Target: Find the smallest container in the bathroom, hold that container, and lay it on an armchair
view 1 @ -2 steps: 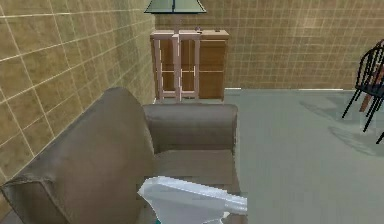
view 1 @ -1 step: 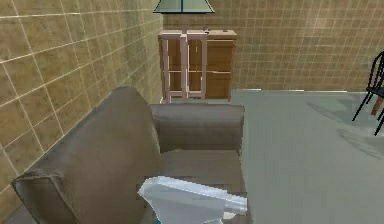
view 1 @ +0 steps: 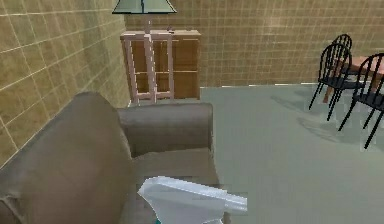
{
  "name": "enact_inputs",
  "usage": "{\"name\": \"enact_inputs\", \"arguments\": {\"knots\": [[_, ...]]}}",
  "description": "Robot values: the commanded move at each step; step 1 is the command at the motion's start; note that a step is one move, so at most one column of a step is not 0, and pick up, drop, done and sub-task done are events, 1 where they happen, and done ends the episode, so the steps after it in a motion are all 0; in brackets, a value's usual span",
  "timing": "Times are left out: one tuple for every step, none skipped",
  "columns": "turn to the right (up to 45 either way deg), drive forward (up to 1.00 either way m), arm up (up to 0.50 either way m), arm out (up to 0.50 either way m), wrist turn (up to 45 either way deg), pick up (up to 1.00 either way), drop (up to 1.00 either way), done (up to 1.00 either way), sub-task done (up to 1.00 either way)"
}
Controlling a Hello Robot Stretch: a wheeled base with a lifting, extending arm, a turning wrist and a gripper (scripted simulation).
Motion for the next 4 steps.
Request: {"name": "enact_inputs", "arguments": {"knots": [[-9.0, 0.0, 0.0, 0.0, 0.0, 0.0, 0.0, 0.0, 0.0], [9.0, 0.0, 0.0, 0.0, 0.0, 0.0, 0.0, 0.0, 0.0], [-3.0, 0.0, 0.0, 0.0, 0.0, 0.0, 0.0, 0.0, 0.0], [-45.0, 0.0, 0.0, 0.0, 0.0, 0.0, 0.0, 0.0, 0.0]]}}
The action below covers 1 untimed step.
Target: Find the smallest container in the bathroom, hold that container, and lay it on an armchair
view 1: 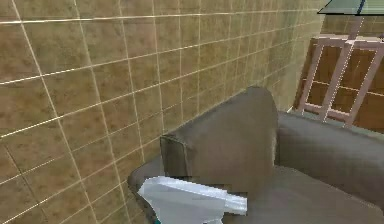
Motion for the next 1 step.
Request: {"name": "enact_inputs", "arguments": {"knots": [[-30.0, 0.0, 0.0, 0.0, 0.0, 0.0, 0.0, 0.0, 0.0]]}}
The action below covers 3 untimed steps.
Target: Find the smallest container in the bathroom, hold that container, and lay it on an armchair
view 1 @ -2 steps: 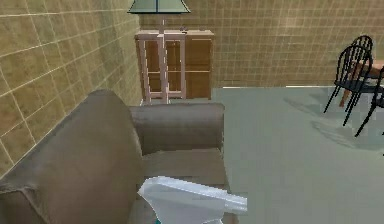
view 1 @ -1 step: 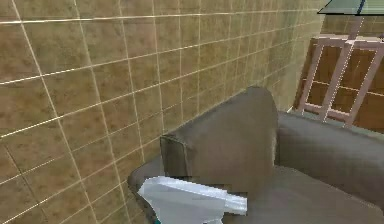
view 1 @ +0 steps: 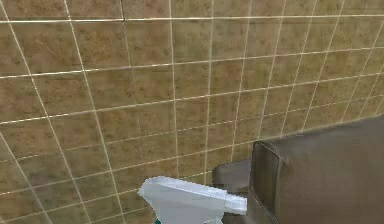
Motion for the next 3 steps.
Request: {"name": "enact_inputs", "arguments": {"knots": [[0.0, 0.2, 0.0, 0.0, 0.0, 0.0, 0.0, 0.0, 0.0], [45.0, 0.0, 0.0, 0.0, 0.0, 0.0, 0.0, 0.0, 0.0], [45.0, 0.0, 0.0, 0.0, 0.0, 0.0, 0.0, 0.0, 0.0]]}}
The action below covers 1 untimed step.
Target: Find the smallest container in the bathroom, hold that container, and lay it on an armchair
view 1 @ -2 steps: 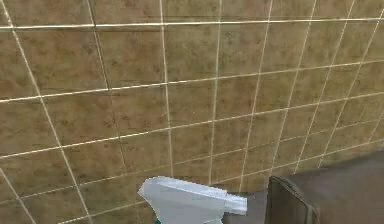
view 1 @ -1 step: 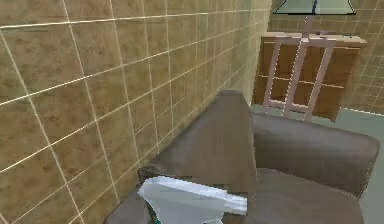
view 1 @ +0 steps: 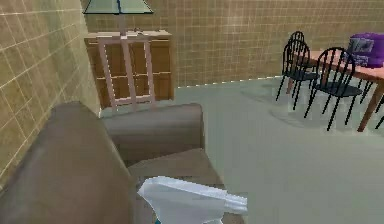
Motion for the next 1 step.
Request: {"name": "enact_inputs", "arguments": {"knots": [[45.0, 0.0, 0.0, 0.0, 0.0, 0.0, 0.0, 0.0, 0.0]]}}
